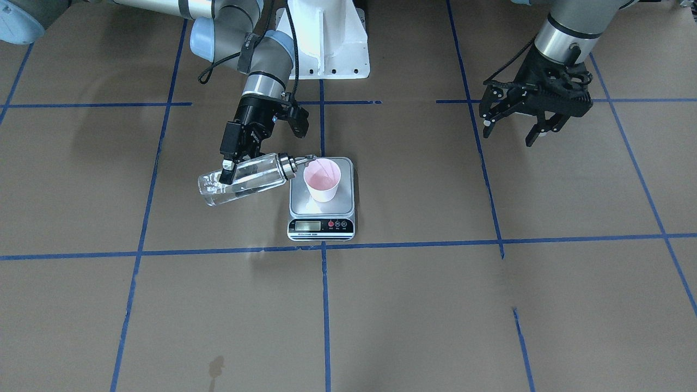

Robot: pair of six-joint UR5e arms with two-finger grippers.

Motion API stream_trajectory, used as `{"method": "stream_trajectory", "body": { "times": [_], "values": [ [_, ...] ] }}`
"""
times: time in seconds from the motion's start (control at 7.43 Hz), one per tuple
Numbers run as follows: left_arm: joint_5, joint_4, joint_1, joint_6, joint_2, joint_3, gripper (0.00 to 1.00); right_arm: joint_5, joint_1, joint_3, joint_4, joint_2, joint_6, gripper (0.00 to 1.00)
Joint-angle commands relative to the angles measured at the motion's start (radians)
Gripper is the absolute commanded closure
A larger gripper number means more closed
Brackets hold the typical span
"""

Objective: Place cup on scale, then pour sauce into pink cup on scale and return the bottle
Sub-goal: 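Tilt the bottle with the right gripper to pour into the pink cup, then turn the bottle upright and carry it back with the right gripper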

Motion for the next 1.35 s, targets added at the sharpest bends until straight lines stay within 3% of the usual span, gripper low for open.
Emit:
{"method": "stream_trajectory", "body": {
  "times": [0.0, 0.27, 0.81, 1.21],
  "values": [
    [0.000, 0.000, 0.000, 0.000, 0.000, -0.001, 0.16, 0.044, -0.003, -0.002, 0.032, -0.010, 0.148, 1.00],
    [0.000, 0.000, 0.000, 0.000, 0.000, -0.001, 0.16, 0.086, -0.003, 0.002, 0.076, -0.010, 0.249, 1.00],
    [0.000, 0.000, 0.000, 0.000, 0.000, -0.003, 0.16, 0.214, 0.005, 0.005, 0.486, -0.112, 0.489, 1.00],
    [0.003, 0.000, 0.000, 0.000, -0.003, 0.000, 0.16, 0.284, 0.022, 0.027, 0.757, -0.250, 0.515, 1.00]
  ]
}}
